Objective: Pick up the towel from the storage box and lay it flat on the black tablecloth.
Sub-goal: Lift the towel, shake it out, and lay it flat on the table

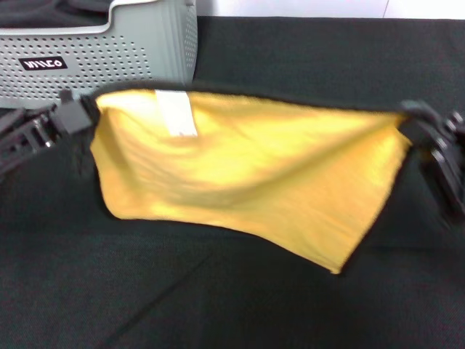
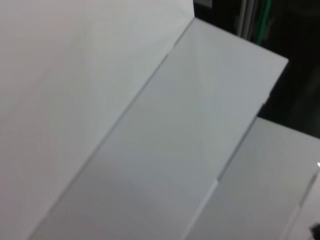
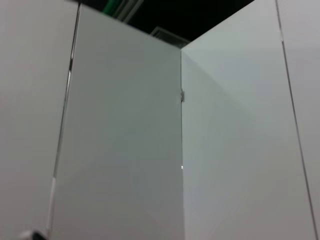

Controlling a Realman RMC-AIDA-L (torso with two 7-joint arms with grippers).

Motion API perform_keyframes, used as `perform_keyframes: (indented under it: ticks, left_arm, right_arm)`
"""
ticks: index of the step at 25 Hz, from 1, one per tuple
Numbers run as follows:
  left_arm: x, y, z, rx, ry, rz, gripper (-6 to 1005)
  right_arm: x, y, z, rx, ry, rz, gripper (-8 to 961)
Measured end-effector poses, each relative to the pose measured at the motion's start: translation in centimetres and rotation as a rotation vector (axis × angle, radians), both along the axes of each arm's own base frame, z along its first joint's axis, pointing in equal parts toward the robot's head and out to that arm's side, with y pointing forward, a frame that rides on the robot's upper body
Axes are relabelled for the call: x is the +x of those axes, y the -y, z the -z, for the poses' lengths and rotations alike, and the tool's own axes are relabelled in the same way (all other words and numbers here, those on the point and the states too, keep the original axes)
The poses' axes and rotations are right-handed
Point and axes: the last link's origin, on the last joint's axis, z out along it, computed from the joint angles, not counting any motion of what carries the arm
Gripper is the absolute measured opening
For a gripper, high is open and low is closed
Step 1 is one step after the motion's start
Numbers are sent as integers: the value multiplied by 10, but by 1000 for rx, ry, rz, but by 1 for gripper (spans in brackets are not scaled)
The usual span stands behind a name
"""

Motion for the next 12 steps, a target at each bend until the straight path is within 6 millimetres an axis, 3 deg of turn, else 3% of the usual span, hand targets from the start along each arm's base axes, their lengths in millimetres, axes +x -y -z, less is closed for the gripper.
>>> perform_keyframes:
  ticks: [8, 12]
  left_arm:
    - [19, 11, 20, -163, -95, 165, 12]
    - [24, 22, 18, -184, -102, 242, 13]
  right_arm:
    - [31, 39, -12, -87, -97, -97, 16]
    - [38, 48, -14, -108, -115, -102, 16]
